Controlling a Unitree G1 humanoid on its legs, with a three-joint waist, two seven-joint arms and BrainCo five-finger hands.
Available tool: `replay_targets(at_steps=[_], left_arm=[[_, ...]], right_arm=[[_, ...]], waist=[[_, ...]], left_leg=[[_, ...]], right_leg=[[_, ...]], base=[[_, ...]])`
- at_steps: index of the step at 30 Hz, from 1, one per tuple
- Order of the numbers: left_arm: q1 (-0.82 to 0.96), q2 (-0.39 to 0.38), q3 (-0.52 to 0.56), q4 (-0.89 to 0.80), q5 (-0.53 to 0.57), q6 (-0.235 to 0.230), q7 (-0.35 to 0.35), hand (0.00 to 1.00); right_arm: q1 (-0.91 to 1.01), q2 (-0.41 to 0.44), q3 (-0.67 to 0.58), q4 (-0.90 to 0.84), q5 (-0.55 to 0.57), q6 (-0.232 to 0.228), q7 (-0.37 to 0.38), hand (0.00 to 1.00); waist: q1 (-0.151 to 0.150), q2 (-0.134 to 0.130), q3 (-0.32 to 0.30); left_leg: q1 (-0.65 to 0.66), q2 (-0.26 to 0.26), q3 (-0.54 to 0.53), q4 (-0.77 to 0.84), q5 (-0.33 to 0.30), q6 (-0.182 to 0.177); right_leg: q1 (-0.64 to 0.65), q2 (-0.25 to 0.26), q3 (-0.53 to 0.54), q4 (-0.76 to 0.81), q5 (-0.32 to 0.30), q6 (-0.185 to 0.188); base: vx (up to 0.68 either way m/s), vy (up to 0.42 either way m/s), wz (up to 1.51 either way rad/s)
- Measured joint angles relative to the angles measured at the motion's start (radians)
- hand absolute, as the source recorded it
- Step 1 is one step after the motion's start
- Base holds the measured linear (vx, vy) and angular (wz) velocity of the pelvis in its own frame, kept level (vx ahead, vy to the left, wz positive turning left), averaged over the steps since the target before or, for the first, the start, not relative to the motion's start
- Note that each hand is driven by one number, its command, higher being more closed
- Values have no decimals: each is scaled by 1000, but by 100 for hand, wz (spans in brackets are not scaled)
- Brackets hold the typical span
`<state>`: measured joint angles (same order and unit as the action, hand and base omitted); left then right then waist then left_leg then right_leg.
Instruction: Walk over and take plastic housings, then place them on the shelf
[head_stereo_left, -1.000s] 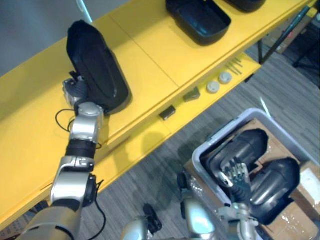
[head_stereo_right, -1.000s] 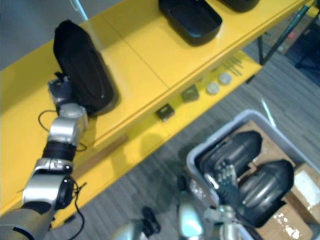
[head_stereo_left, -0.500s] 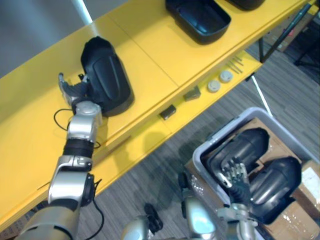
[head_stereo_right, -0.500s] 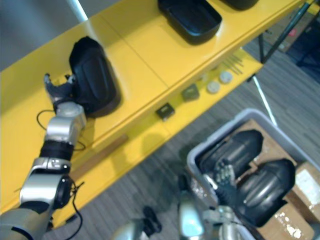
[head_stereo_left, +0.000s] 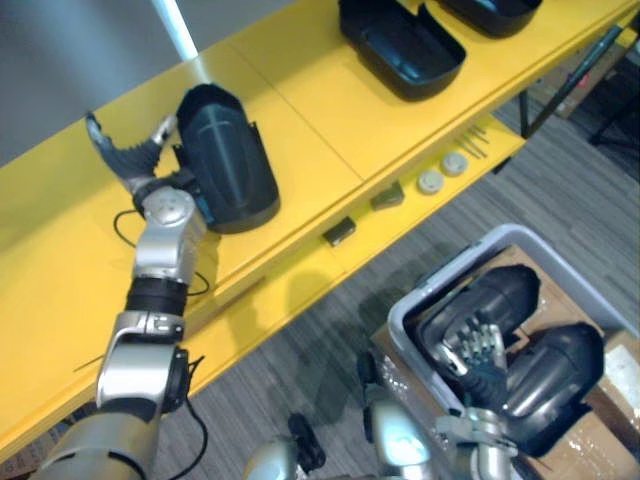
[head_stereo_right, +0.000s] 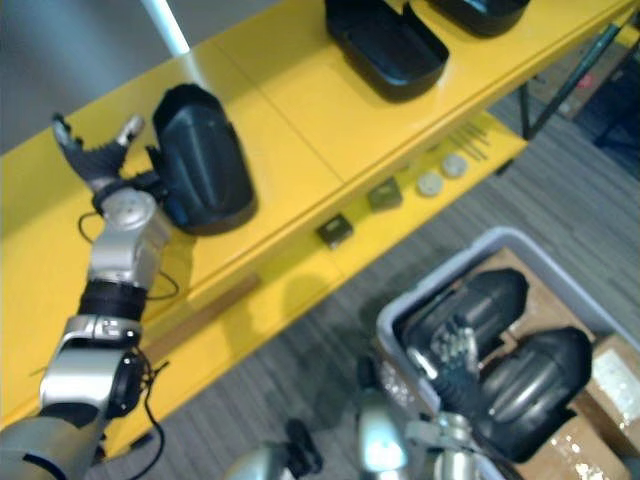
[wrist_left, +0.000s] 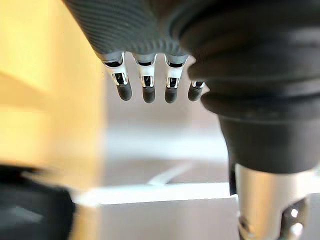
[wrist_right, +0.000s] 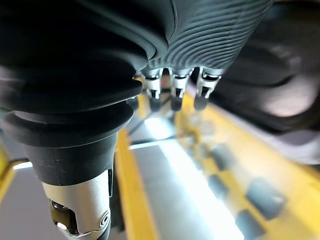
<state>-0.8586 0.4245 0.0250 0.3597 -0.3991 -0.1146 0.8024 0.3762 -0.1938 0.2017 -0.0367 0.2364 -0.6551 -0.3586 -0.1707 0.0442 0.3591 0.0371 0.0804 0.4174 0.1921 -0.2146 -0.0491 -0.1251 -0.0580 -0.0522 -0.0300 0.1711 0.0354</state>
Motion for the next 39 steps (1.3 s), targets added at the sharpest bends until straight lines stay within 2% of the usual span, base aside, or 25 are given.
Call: replay_targets(at_steps=[2, 5, 8, 10, 12, 14, 15, 16, 18, 19, 21, 22, 24, 25, 26, 27, 28, 30, 31, 32, 34, 36, 39], left_arm=[[3, 0, 6, -72, -56, -64, -22, 0], [7, 0, 12, -128, -77, -101, -57, 0], [42, 2, 54, -242, -73, -140, -83, 0], [73, 36, 91, -339, -64, -152, -114, 0], [103, 100, 104, -411, -50, -163, -138, 0], [146, 142, 159, -500, 16, -160, -171, 0], [204, 171, 209, -557, 59, -159, -194, 0], [312, 189, 280, -615, 91, -158, -215, 0], [425, 181, 337, -656, 94, -158, -232, 0], [551, 146, 388, -682, 94, -161, -246, 0], [756, 41, 457, -697, 130, -165, -243, 0], [810, 6, 470, -697, 142, -163, -237, 0], [973, -109, 493, -672, 183, -136, -204, 0], [1004, -131, 494, -653, 186, -127, -195, 0], [1062, -181, 498, -592, 206, -90, -192, 0], [1078, -197, 499, -565, 203, -75, -196, 0], [1108, -218, 502, -498, 202, -48, -208, 0], [1156, -237, 503, -369, 211, -10, -267, 0], [1186, -244, 494, -254, 204, 1, -322, 0], [1194, -248, 489, -194, 201, 2, -353, 0], [1213, -291, 460, 9, 160, -38, -480, 0], [1214, -313, 441, 85, 133, -66, -521, 0], [1206, -317, 391, 216, 82, -91, -560, 0]], right_arm=[[-54, -1, -39, -40, -69, 4, -37, 0], [-126, -10, -111, -95, -90, 33, -40, 0], [-222, -40, -211, -181, -59, 55, -36, 0], [-302, -76, -243, -235, -35, 71, -26, 0], [-356, -96, -238, -254, -12, 80, 22, 0], [-393, -102, -231, -288, 16, 90, 88, 0], [-423, -105, -213, -305, 38, 113, 127, 0], [-457, -106, -186, -311, 57, 142, 167, 0], [-479, -105, -165, -312, 72, 174, 188, 0], [-491, -103, -146, -312, 73, 211, 199, 0], [-512, -79, -113, -311, 64, 272, 206, 0], [-522, -72, -103, -310, 64, 288, 206, 0], [-579, -33, -59, -303, 63, 345, 205, 0], [-598, -24, -45, -296, 63, 359, 205, 0], [-642, -2, -9, -271, 61, 392, 204, 0], [-656, 5, 4, -258, 61, 405, 205, 0], [-685, 18, 31, -230, 61, 427, 205, 0], [-723, 35, 71, -193, 62, 460, 204, 0], [-749, 39, 98, -155, 63, 480, 202, 0], [-764, 40, 112, -128, 64, 488, 200, 0], [-802, 55, 154, 0, 96, 526, 181, 0], [-801, 64, 160, 57, 105, 547, 173, 0], [-812, 74, 198, 114, 101, 556, 150, 0]], waist=[[1, 2, -4], [1, 7, -12], [7, 23, -47], [24, 38, -80], [42, 49, -102], [49, 61, -128], [57, 67, -145], [80, 72, -169], [97, 72, -185], [130, 68, -200], [169, 46, -224], [183, 36, -226], [228, 0, -234], [239, -2, -235], [257, -10, -239], [263, -11, -240], [276, -13, -240], [283, -13, -240], [295, -8, -238], [296, -5, -236], [307, -4, -232], [324, -3, -231], [325, 4, -206]], left_leg=[[22, -9, -7, -22, 10, 2], [38, -19, -25, -42, 19, 5], [51, -24, -33, -60, 24, 7], [68, -25, -54, -63, 24, 8], [84, -26, -63, -67, 26, 10], [87, -34, -101, -81, 38, 17], [88, -38, -120, -84, 44, 20], [89, -41, -141, -85, 48, 21], [94, -43, -163, -90, 56, 20], [102, -43, -176, -104, 63, 18], [97, -42, -219, -113, 67, 13], [90, -41, -226, -113, 67, 14], [63, -38, -272, -111, 75, 0], [61, -37, -276, -112, 78, -3], [50, -37, -295, -110, 83, -6], [49, -37, -302, -110, 87, -7], [48, -37, -307, -110, 90, -11], [46, -38, -323, -110, 94, -7], [44, -39, -324, -110, 94, -7], [44, -39, -324, -111, 94, -7], [48, -39, -326, -111, 94, -6], [48, -39, -327, -111, 94, -6], [48, -39, -331, -111, 94, -6]], right_leg=[[24, -2, -6, -18, 5, 5], [46, -6, -18, -33, 9, 7], [63, -7, -27, -49, 16, 8], [82, -7, -32, -49, 16, 8], [99, -7, -39, -50, 14, 7], [112, -14, -75, -50, 11, 4], [121, -19, -91, -51, 8, 4], [135, -28, -118, -51, -1, 9], [149, -30, -142, -60, -6, 10], [163, -31, -159, -61, -16, 10], [174, -32, -200, -61, -36, 12], [178, -32, -214, -62, -39, 12], [176, -33, -254, -62, -43, 9], [174, -33, -262, -61, -43, 8], [177, -34, -280, -61, -44, 6], [180, -36, -286, -61, -45, 5], [181, -39, -296, -61, -45, 3], [183, -41, -303, -61, -44, 2], [186, -42, -305, -61, -43, 4], [186, -43, -305, -61, -44, 4], [183, -43, -306, -61, -44, 7], [183, -43, -306, -61, -42, 8], [187, -44, -308, -61, -42, 8]], base=[[-2, 9, 8], [2, 12, 13], [21, 26, 8], [15, 13, 2], [-14, 11, 8], [-37, 7, 40], [-76, 14, 54], [-86, 14, 52], [-69, -2, 39], [-74, -23, 40], [-76, -44, 53], [-90, -67, 63], [-71, -58, 56], [-18, -35, 44], [-9, -17, 32], [10, 5, 31], [18, 20, 21], [37, 26, 14], [27, 24, 5], [26, 31, 3], [81, 39, 4], [55, 25, 5], [29, 29, 3]])
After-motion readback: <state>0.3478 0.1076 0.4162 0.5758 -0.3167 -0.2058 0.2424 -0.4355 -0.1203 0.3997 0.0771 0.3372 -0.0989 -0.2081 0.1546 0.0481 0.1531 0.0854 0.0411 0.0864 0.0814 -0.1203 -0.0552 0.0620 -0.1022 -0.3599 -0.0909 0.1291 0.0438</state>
